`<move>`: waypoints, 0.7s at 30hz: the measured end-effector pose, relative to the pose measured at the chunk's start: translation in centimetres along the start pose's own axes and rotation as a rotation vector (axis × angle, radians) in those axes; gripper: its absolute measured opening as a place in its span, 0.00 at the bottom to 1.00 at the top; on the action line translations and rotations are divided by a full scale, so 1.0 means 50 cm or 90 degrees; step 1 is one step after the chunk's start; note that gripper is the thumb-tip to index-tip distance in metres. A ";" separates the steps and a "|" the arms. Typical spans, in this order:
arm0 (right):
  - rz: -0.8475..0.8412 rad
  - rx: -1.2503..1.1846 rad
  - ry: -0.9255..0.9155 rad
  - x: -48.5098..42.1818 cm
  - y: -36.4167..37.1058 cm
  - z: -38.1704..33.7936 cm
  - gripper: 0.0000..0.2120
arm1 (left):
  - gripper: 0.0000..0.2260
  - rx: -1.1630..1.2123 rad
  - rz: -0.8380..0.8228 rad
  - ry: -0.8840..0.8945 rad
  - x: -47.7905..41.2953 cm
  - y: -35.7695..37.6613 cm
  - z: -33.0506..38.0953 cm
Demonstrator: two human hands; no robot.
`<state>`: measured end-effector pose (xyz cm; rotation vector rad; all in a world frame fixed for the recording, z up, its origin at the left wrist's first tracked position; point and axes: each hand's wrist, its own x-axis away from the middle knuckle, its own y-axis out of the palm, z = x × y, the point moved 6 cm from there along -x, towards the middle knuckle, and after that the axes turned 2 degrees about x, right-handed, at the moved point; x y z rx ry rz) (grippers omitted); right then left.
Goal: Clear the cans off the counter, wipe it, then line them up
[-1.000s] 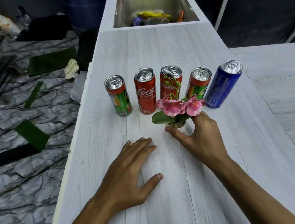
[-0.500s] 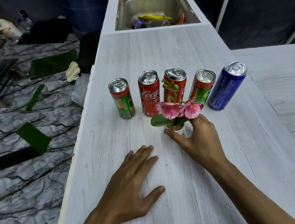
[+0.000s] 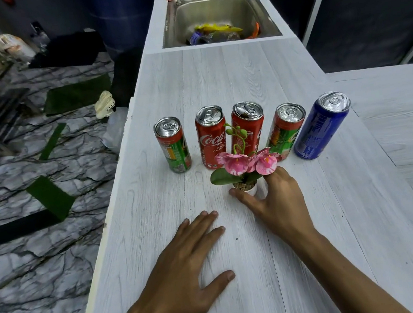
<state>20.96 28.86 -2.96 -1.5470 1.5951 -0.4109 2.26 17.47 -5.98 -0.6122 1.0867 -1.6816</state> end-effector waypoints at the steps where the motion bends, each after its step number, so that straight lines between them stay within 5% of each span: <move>1: -0.003 -0.003 -0.002 -0.001 0.001 0.000 0.20 | 0.33 0.001 0.003 0.001 -0.001 -0.001 -0.001; 9: -0.025 0.017 -0.004 -0.007 0.008 0.010 0.21 | 0.33 -0.002 0.003 -0.004 -0.001 -0.002 -0.003; 21: -0.104 0.008 0.057 0.094 0.009 0.038 0.38 | 0.29 -0.080 -0.048 0.045 0.046 0.013 0.043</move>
